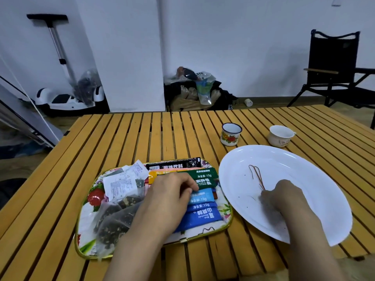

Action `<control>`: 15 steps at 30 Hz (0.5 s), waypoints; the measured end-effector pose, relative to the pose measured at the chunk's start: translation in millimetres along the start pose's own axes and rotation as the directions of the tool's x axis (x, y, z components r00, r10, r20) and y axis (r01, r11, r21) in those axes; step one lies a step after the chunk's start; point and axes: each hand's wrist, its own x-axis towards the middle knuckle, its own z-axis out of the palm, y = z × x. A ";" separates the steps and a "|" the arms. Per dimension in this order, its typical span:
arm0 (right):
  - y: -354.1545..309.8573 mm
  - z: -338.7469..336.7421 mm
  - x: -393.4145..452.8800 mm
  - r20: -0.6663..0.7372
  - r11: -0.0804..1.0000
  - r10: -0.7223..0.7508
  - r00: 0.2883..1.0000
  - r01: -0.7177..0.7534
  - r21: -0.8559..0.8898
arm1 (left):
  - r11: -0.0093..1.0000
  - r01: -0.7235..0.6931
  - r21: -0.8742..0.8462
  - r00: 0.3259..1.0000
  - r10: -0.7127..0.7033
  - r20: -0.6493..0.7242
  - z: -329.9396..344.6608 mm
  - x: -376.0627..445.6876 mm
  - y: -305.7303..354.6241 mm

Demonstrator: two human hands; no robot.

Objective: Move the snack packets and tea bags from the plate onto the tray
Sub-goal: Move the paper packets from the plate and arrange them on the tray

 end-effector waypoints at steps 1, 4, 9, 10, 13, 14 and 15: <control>-0.9 -3.0 0.3 0.001 0.999 -0.033 0.999 0.033 0.019 | 1.000 -0.001 -0.002 1.000 0.001 -0.005 -1.0 -0.2 -1.0; -8.4 -15.9 -6.1 0.026 0.974 -0.178 0.984 0.172 0.150 | 1.000 -0.008 -0.024 0.999 0.007 -0.036 -6.9 -0.1 -3.5; -28.5 -32.7 -39.0 0.040 0.764 -0.629 0.776 0.609 0.213 | 0.990 -0.053 -0.134 0.994 0.039 -0.107 -22.9 1.6 -15.9; -33.0 -33.0 -43.8 0.052 0.721 -0.683 0.729 0.660 0.214 | 0.986 -0.069 -0.151 0.994 0.054 -0.096 -26.4 1.4 -19.3; -43.2 -25.8 -49.4 0.095 0.656 -0.753 0.651 0.734 0.176 | 0.984 -0.103 -0.142 0.994 0.097 -0.048 -33.1 0.6 -27.3; -44.4 -23.0 -49.3 0.107 0.652 -0.758 0.643 0.742 0.158 | 0.986 -0.117 -0.120 0.993 0.114 -0.036 -33.2 0.6 -28.9; -44.3 -20.7 -48.3 0.116 0.654 -0.756 0.644 0.743 0.139 | 0.987 -0.126 -0.103 0.992 0.124 -0.024 -32.1 0.5 -29.6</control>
